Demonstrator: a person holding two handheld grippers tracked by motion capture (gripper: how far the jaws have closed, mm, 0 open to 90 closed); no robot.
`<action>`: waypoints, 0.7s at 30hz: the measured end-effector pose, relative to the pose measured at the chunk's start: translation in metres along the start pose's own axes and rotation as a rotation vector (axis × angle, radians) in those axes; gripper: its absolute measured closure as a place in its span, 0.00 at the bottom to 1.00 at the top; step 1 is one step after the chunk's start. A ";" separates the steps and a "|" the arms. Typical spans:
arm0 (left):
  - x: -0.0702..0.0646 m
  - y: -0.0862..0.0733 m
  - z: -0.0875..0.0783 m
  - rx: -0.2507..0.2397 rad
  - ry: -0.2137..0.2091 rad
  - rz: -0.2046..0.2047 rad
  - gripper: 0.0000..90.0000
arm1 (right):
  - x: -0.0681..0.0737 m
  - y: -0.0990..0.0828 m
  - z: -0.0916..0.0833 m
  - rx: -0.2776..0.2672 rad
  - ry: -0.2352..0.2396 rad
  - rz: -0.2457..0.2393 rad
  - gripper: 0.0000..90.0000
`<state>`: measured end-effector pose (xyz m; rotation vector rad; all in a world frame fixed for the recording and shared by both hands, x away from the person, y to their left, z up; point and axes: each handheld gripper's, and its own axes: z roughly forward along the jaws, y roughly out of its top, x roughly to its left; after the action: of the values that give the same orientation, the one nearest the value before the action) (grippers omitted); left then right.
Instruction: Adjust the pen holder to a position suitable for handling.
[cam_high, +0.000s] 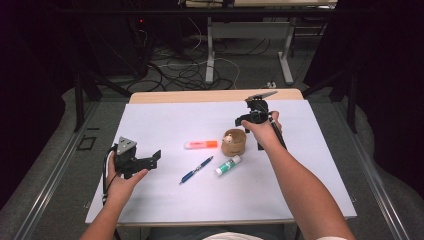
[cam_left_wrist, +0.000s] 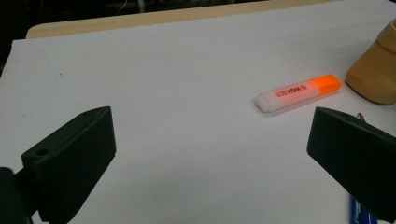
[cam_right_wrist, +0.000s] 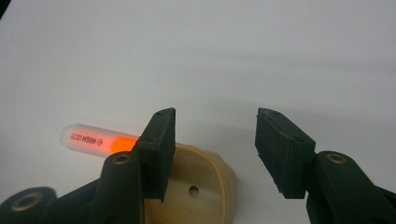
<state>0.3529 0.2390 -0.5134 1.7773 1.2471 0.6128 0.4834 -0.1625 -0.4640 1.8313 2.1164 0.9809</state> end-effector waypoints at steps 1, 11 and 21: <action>0.000 -0.001 0.001 0.007 -0.001 -0.006 0.01 | 0.001 0.002 -0.001 -0.003 -0.011 -0.004 0.52; -0.001 0.000 -0.001 -0.002 0.014 0.000 0.02 | -0.019 -0.003 -0.027 -0.058 -0.051 -0.021 0.43; -0.006 0.002 0.002 -0.002 -0.003 0.024 0.02 | -0.035 -0.042 -0.030 -0.139 0.001 -0.082 0.35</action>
<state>0.3527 0.2321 -0.5124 1.7933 1.2245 0.6247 0.4409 -0.2070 -0.4748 1.6653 2.0500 1.0803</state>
